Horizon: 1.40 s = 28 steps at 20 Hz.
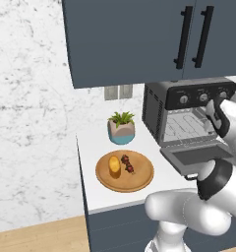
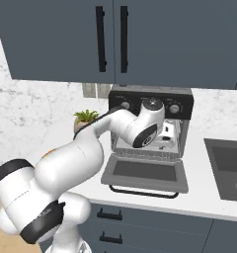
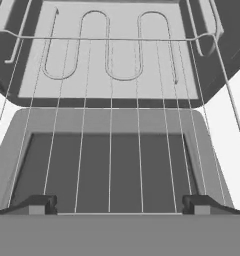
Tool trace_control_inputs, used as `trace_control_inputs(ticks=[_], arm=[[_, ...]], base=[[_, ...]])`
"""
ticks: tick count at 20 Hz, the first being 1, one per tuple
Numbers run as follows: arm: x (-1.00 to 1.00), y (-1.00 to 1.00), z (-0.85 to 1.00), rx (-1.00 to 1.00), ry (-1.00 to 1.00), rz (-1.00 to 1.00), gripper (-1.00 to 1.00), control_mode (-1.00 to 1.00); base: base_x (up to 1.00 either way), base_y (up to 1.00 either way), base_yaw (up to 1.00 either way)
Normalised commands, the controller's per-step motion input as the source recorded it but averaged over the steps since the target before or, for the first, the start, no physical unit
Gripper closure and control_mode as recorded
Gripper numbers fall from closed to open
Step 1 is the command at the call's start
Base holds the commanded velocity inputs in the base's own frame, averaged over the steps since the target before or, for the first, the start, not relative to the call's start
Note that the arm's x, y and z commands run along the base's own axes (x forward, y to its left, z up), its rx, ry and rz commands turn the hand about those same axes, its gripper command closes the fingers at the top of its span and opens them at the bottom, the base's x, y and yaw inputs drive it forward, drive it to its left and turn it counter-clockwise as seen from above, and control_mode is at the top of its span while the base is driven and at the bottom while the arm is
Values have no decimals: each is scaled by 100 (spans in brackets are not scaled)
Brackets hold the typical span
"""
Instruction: Pick up the kebab skewer and baguette bread, and place them inside the toaster oven. Close the toaster oven door and start by setting the timer.
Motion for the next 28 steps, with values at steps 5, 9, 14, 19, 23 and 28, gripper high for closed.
trace_control_inputs(ticks=[5, 9, 14, 19, 23, 28], arm=[[-3, 13, 25, 0, 13, 0, -100, -100], [-32, 43, 7, -1, 3, 0, -100, -100], [-62, 78, 0, 0, 0, 0, -100, -100], [-57, 100, 0, 0, 1, 0, -100, -100], [-38, 99, 0, 0, 2, 0, -100, -100], [-37, 90, 0, 1, 1, 0, -100, -100]], base=[[0, 0, 0], [0, 0, 0], [0, 0, 0], [0, 0, 0], [0, 0, 0], [0, 0, 0]])
